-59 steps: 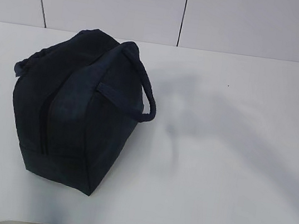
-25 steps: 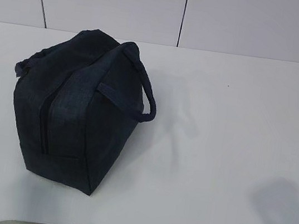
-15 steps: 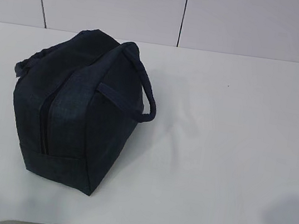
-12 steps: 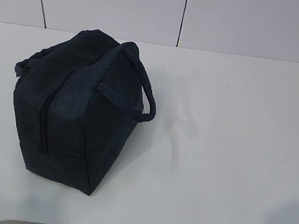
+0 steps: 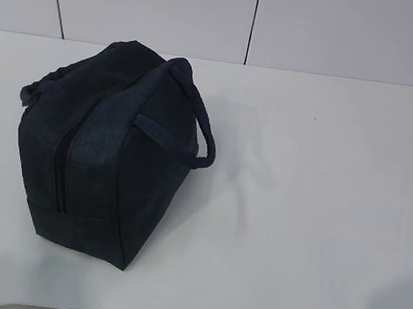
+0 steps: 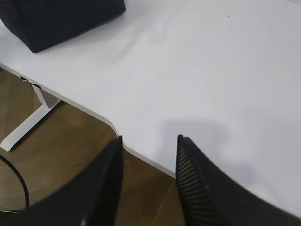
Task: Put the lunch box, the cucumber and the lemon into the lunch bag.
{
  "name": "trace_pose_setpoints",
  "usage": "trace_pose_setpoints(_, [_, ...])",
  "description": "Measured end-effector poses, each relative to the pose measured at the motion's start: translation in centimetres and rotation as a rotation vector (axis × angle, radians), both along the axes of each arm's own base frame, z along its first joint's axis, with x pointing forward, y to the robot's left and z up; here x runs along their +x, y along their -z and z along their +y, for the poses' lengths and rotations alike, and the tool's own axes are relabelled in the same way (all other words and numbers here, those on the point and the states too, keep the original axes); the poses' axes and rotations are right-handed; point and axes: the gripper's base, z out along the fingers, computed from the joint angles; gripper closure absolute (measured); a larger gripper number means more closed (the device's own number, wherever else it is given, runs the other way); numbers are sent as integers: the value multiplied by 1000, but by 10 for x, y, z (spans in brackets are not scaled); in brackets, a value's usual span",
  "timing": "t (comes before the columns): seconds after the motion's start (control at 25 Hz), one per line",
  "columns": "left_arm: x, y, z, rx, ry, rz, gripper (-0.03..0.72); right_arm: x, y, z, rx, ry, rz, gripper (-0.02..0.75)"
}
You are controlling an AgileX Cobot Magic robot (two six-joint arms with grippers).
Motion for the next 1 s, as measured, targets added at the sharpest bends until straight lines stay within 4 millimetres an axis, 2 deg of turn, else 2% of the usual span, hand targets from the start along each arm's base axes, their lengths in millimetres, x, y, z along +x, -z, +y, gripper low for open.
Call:
trace_pose_setpoints(0.84, [2, 1, 3, 31, -26, -22, 446, 1, 0, -1, -13, 9, -7, 424])
trace_pose_setpoints(1.0, [2, 1, 4, 36, -30, -23, 446, -1, 0, -1, -13, 74, -6, 424])
